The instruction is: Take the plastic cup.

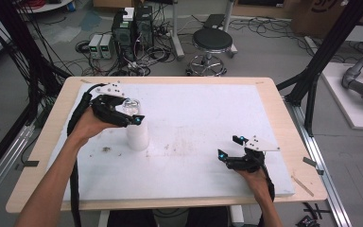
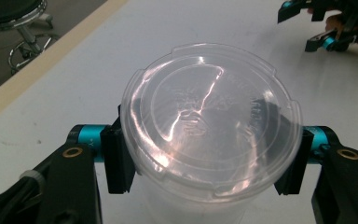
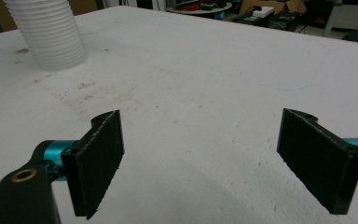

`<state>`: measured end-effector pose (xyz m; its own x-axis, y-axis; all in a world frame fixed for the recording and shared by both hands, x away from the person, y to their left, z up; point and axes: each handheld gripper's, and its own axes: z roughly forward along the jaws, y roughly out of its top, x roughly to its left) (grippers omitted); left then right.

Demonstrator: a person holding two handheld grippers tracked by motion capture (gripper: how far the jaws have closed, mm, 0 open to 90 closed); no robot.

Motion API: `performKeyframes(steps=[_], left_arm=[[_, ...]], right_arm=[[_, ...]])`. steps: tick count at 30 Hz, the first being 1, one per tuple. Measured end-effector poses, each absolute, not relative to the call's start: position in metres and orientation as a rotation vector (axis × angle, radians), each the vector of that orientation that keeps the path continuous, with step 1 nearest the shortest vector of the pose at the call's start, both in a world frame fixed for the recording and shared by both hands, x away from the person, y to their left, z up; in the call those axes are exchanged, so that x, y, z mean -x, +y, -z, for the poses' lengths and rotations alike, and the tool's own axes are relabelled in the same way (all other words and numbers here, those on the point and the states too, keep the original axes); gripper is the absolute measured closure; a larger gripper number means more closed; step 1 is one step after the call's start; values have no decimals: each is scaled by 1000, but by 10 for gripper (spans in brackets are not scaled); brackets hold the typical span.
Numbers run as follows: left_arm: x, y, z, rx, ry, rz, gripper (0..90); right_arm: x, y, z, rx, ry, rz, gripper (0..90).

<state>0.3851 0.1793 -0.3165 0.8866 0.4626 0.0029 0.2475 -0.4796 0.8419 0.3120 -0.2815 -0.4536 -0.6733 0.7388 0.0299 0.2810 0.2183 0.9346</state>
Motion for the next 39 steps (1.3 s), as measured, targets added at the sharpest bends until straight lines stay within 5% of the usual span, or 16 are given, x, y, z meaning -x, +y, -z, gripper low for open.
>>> performKeyframes(steps=[12, 22, 39], left_arm=[[-376, 185, 241, -2031, 465, -370, 378], [-358, 186, 220, -2002, 438, -377, 381], [-311, 168, 258, -1885, 327, -285, 381]], right_arm=[[-312, -281, 454, -936, 2070, -1454, 146], [-311, -280, 454, -941, 2071, -1447, 146], [-310, -281, 454, -910, 2078, -1457, 146]])
